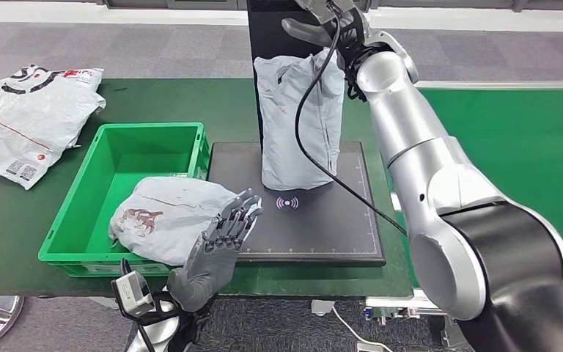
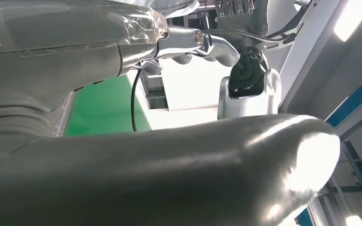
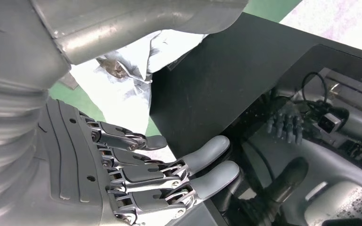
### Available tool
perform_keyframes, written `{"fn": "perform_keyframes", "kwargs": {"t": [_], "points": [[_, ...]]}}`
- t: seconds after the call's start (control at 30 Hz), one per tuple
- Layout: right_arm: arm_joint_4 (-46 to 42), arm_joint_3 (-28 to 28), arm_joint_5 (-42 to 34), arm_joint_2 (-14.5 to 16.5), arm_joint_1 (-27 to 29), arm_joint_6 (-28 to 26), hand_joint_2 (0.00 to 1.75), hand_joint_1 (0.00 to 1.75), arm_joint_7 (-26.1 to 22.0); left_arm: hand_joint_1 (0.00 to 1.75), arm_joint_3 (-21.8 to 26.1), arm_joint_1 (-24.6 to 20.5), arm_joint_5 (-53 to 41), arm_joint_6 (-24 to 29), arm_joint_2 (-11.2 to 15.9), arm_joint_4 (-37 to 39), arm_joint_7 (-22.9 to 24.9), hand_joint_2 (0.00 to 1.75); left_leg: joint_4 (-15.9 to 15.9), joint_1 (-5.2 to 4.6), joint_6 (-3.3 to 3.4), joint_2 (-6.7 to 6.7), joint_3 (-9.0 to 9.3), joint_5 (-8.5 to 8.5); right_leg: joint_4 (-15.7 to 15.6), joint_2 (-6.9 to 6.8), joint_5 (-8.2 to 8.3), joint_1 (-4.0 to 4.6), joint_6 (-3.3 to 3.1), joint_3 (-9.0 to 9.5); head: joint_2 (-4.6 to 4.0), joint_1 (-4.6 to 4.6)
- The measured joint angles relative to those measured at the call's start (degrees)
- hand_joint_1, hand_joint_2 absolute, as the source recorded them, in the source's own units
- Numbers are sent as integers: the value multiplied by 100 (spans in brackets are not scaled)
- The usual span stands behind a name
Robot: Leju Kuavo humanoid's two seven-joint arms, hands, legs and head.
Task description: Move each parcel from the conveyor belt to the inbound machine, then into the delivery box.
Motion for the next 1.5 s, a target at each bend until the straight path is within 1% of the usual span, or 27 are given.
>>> {"fn": "perform_keyframes", "kwargs": {"t": [0.17, 0.23, 0.33, 0.37, 0.43, 0.5, 0.53, 0.57, 0.6, 0.67, 0.7, 0.73, 0.8, 0.83, 0.87, 0.93, 1.07, 1.13, 1.23, 1.37, 1.5], "points": [[0, 2, -19, -4, 0, 15, 175, 0, 2, 0, 0, -4, 0, 1, -8, 2, 0, 0, 0, 0, 0, 1, 0, 0, 0, 0, 0, 0, 0, -1, 0, 0], [0, 3, -138, -11, 1, 83, 175, 0, -19, 0, 0, -7, -19, 26, -9, 10, 3, 0, 0, 0, 0, 3, 0, 0, 0, 1, 0, -1, 0, -2, 0, 0], [-4, 3, -478, -65, 9, 176, 175, 0, -198, 0, 0, -27, -305, 328, -10, 48, 72, 0, 0, 0, 0, 15, 0, 0, 0, 9, 4, -2, -5, -9, -1, 0], [-26, 3, -579, -104, 31, 151, 175, 0, -319, 0, 0, -42, -498, 534, -13, 71, 124, 0, 0, 0, 0, 21, 0, 0, 0, 14, 6, -2, -6, -12, -1, 0], [-203, 3, -786, -242, 184, -9, 175, 0, -771, 0, -4, -75, -931, 1009, -32, 146, 233, 0, 2, 0, 0, 23, 0, 0, -1, 19, 8, -2, -6, -13, -1, -1], [-713, 3, -1095, -487, 616, -262, 175, 0, -1364, 0, -8, -95, -1247, 1362, -64, 248, 302, 0, 4, 6, 1, 11, 6, -1, -8, 6, 6, -2, -5, -5, 0, -2], [-1135, 4, -1294, -650, 996, -388, 175, 0, -1587, 0, -9, -97, -1337, 1443, -76, 294, 319, 0, 4, 14, 2, -5, 16, -4, -18, -12, -1, -1, -3, 12, 0, -2], [-1703, 4, -1532, -838, 1507, -503, 175, 0, -1746, 0, -9, -95, -1406, 1482, -84, 335, 330, 0, 4, 27, 5, -27, 31, -10, -33, -36, -12, 7, -2, 41, 1, -2], [-2369, -11, -1778, -1035, 2154, -587, 175, 0, -1863, 0, -9, -92, -1470, 1507, -86, 368, 343, 0, 4, 43, 7, -54, 52, -23, -52, -66, -31, 19, 2, 76, 1, -2], [-3892, -143, -2213, -1359, 3813, -660, 175, 0, -2154, 0, -9, -75, -1594, 1578, -81, 416, 392, 0, 3, 65, 17, -122, 101, -66, -85, -138, -80, 42, 12, 164, 1, 3], [-4595, -264, -2341, -1449, 4676, -627, 175, 0, -2319, 0, -8, -60, -1676, 1645, -71, 429, 450, 0, 4, 64, 19, -152, 119, -88, -92, -167, -100, 43, 16, 199, 0, 8], [-5246, -402, -2417, -1477, 5508, -560, 175, 0, -2477, 0, -8, -46, -1787, 1733, -58, 437, 529, 0, 4, 57, 19, -169, 126, -105, -92, -181, -112, 37, 18, 220, 0, 11], [-6332, -652, -2476, -1426, 6817, -370, 175, 0, -2658, 0, -7, -29, -2003, 1902, -40, 443, 691, 0, 4, 35, 9, -146, 118, -122, -81, -153, -116, 24, 14, 214, 1, 14], [-6777, -749, -2482, -1382, 7315, -290, 175, 0, -2683, 0, -7, -31, -2072, 1952, -38, 447, 740, 0, 4, 27, 5, -120, 113, -128, -77, -128, -116, 22, 12, 200, 1, 13], [-7151, -834, -2481, -1350, 7691, -235, 175, 0, -2663, 0, -7, -34, -2104, 1976, -39, 453, 767, 0, 3, 22, 1, -98, 111, -134, -76, -106, -118, 21, 10, 190, 1, 13], [-7712, -984, -2485, -1292, 8209, -172, 175, 0, -2568, 0, -7, -43, -2128, 2007, -42, 471, 809, 0, 2, 21, -1, -74, 112, -143, -76, -81, -125, 20, 7, 180, 0, 12], [-8455, -1215, -2550, -1093, 8847, 54, 175, 0, -2584, 0, -7, -67, -2145, 2093, -51, 517, 916, 0, -1, 22, -6, -59, 115, -149, -74, -65, -135, 21, 2, 174, -1, 13], [-8683, -1265, -2549, -963, 9024, 179, 175, 0, -2640, 0, -7, -78, -2153, 2119, -53, 547, 943, 0, -1, 22, -6, -49, 119, -149, -72, -58, -136, 21, 0, 174, -1, 13], [-8838, -1323, -2492, -829, 9107, 292, 175, 0, -2629, 0, -7, -86, -2169, 2127, -58, 575, 958, 0, -2, 24, -6, -45, 129, -148, -71, -53, -136, 19, -1, 176, 0, 13], [-8860, -1409, -2449, -726, 9107, 385, 175, 0, -2555, 0, -7, -86, -2211, 2212, -59, 579, 997, 0, -1, 27, -2, -45, 134, -145, -70, -53, -133, 12, 3, 180, 1, 13], [-8859, -1513, -2408, -622, 9105, 520, 175, 0, -2515, 0, -1, -85, -2473, 2607, -70, 582, 1234, 0, -1, 26, 1, -46, 135, -143, -70, -53, -129, 8, 8, 183, 1, 13]]}}
